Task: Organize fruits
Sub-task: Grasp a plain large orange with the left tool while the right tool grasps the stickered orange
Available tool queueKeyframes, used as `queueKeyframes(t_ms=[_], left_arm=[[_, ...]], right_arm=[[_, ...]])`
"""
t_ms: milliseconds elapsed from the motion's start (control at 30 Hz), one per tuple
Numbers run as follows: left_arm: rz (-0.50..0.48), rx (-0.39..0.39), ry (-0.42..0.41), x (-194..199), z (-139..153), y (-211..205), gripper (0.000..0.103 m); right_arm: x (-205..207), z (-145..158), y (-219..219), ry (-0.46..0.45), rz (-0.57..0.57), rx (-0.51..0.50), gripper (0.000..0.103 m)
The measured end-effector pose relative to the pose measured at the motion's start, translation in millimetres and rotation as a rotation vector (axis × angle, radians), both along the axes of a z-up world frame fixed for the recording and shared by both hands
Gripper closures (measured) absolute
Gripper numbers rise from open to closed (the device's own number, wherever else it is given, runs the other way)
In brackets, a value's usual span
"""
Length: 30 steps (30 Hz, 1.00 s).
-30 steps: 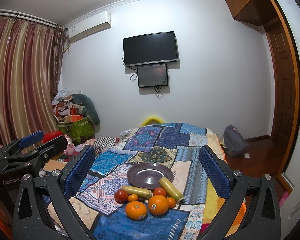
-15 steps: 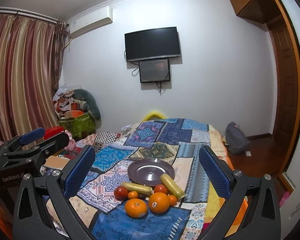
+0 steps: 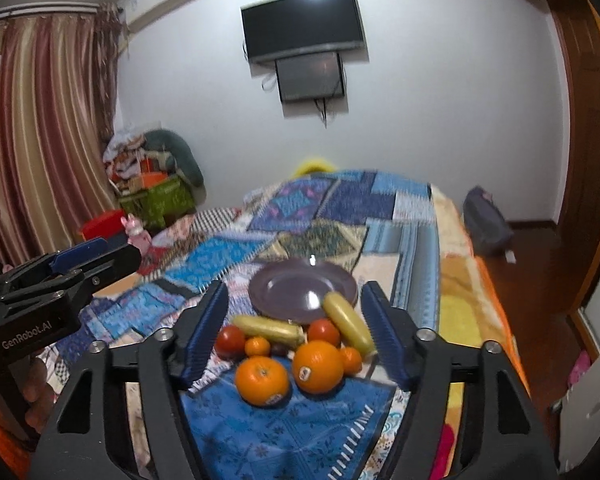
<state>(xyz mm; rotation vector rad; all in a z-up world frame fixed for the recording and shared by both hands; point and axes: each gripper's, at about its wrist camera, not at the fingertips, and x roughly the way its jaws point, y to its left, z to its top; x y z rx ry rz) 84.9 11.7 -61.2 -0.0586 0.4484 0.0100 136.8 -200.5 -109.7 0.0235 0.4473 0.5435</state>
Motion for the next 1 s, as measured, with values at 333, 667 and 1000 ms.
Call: queueKeyframes(t_ms=[333,667,1000], left_arm=[[-0.073,-0.046,0.249,58.2,-67.7,-4.9,0.053],[-0.122,-0.074,0.406,87.1,-118.2,-17.7,0.054],[-0.151,-0.076,0.479,96.4,-145.7,-29.8,0.054]], right_arm=[[39.3,-48.2,5.1,0.182,0.02,-0.071,0.052],[56.2,-79.8,7.1,0.285,0.035,-0.126,0.052],[70.4,-96.6,3.4,0.341,0.038,-0.123,0.052]])
